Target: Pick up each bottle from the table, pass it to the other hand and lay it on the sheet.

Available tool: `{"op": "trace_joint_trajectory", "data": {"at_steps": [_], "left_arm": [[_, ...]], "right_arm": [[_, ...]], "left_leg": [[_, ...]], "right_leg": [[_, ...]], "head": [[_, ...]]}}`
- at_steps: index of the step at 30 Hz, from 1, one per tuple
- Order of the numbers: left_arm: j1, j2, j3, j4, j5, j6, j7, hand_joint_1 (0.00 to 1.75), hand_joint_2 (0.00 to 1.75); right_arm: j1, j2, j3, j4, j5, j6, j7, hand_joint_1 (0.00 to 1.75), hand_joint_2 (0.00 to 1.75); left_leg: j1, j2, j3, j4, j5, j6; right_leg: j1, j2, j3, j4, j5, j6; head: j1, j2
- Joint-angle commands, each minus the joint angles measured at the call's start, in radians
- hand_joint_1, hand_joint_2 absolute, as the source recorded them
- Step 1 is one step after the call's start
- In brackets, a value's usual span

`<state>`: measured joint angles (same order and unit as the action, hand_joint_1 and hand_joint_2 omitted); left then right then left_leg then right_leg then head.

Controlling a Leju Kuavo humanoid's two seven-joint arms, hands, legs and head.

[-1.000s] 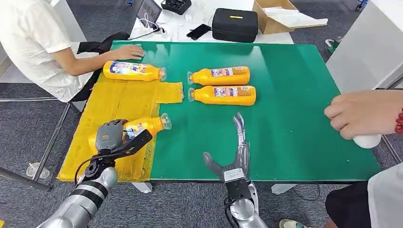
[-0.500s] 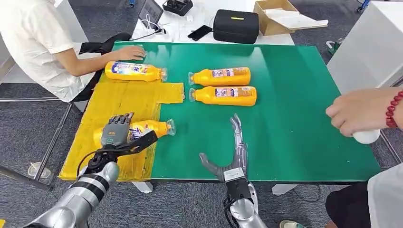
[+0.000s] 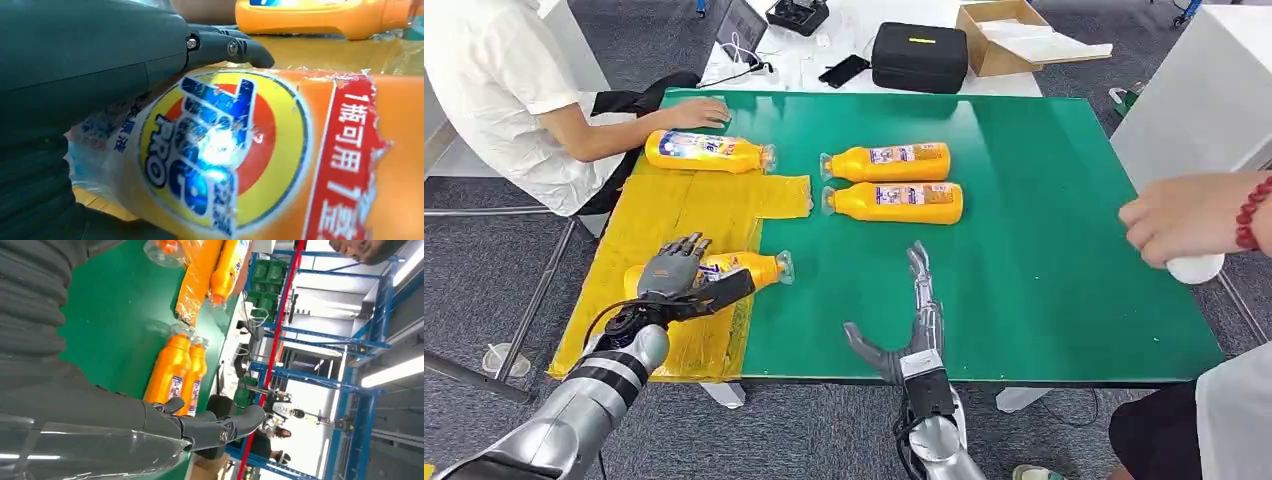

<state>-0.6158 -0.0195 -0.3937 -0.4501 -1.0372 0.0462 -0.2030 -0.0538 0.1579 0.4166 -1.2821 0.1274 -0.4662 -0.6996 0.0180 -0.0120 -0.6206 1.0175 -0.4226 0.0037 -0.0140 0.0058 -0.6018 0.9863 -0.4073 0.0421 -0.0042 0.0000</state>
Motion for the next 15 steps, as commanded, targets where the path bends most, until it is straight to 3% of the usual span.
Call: {"op": "trace_joint_trajectory", "data": {"at_steps": [1,10,13,15], "left_arm": [[0.025,0.004,-0.067,0.061,0.005,-0.019,-0.031,0.0,1.75],[0.044,0.003,-0.069,0.047,0.014,0.023,-0.052,0.0,1.75],[0.037,0.03,-0.198,0.025,-0.119,0.119,-0.066,0.0,1.75],[0.035,-0.003,-0.196,0.017,-0.093,0.09,-0.105,0.0,1.75]], "right_arm": [[-0.032,-0.002,-0.029,0.075,-0.003,0.008,0.001,0.0,1.75],[-0.028,0.004,-0.032,0.077,-0.013,0.012,0.001,0.0,1.75],[-0.013,-0.003,-0.024,0.072,-0.007,0.011,0.001,0.0,1.75],[-0.013,-0.006,-0.019,0.073,-0.004,0.001,0.001,0.0,1.75]], "left_leg": [[0.0,0.002,0.003,-0.001,0.0,0.001],[-0.001,0.003,0.004,-0.002,0.0,0.001],[0.0,0.002,0.003,-0.002,0.0,0.001],[0.0,0.001,0.002,-0.001,0.0,0.001]], "right_leg": [[0.0,0.001,0.002,-0.001,0.0,-0.001],[0.0,0.002,0.003,-0.002,0.0,-0.001],[0.0,0.001,0.003,-0.001,0.0,-0.001],[0.0,0.0,0.002,-0.001,0.0,-0.001]], "head": [[0.0,0.0],[0.0,0.0],[0.0,0.0],[0.0,0.0]]}}
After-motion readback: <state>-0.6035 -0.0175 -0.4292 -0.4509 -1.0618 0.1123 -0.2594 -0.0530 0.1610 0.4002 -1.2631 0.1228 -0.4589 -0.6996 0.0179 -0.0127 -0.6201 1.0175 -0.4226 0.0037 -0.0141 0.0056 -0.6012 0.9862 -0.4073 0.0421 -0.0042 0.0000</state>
